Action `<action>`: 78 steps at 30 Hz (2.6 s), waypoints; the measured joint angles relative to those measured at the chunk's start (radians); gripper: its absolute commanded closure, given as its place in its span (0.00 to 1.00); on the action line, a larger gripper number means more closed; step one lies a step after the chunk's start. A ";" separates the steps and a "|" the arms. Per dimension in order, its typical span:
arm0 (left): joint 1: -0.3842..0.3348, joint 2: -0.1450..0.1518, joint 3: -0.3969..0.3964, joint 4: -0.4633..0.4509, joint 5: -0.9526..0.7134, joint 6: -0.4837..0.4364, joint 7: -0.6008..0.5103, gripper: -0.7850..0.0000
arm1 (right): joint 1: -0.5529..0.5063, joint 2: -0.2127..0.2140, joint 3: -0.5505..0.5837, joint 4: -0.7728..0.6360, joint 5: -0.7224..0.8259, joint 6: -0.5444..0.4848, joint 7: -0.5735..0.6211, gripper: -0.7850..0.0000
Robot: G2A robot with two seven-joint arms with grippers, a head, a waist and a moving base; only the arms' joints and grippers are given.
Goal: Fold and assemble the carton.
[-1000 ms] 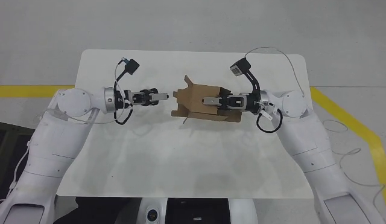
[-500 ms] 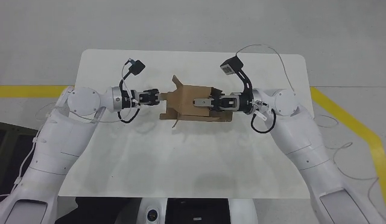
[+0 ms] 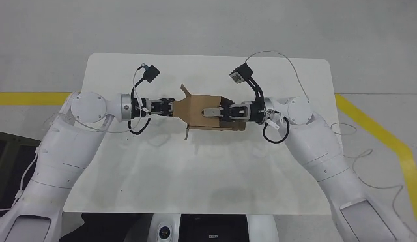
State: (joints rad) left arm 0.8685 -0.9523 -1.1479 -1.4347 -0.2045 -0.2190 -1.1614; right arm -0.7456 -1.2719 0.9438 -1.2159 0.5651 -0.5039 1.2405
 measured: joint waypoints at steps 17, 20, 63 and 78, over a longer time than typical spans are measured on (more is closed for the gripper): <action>-0.021 -0.004 0.001 0.015 -0.050 -0.017 -0.010 0.00 | -0.002 -0.005 0.018 0.020 0.036 -0.017 -0.013 1.00; -0.012 0.000 -0.010 0.022 -0.032 -0.031 -0.003 0.00 | -0.004 -0.005 0.037 0.023 0.047 -0.027 -0.052 1.00; 0.006 0.007 -0.007 -0.001 -0.015 -0.029 -0.027 0.00 | -0.013 -0.021 0.012 0.035 -0.057 0.030 -0.103 1.00; 0.008 0.008 0.005 -0.017 -0.007 -0.027 -0.038 0.00 | 0.001 -0.032 -0.002 0.061 -0.049 0.024 -0.098 1.00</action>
State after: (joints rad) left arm 0.8762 -0.9443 -1.1432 -1.4515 -0.2116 -0.2461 -1.1997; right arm -0.7449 -1.3036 0.9420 -1.1544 0.5161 -0.4796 1.1428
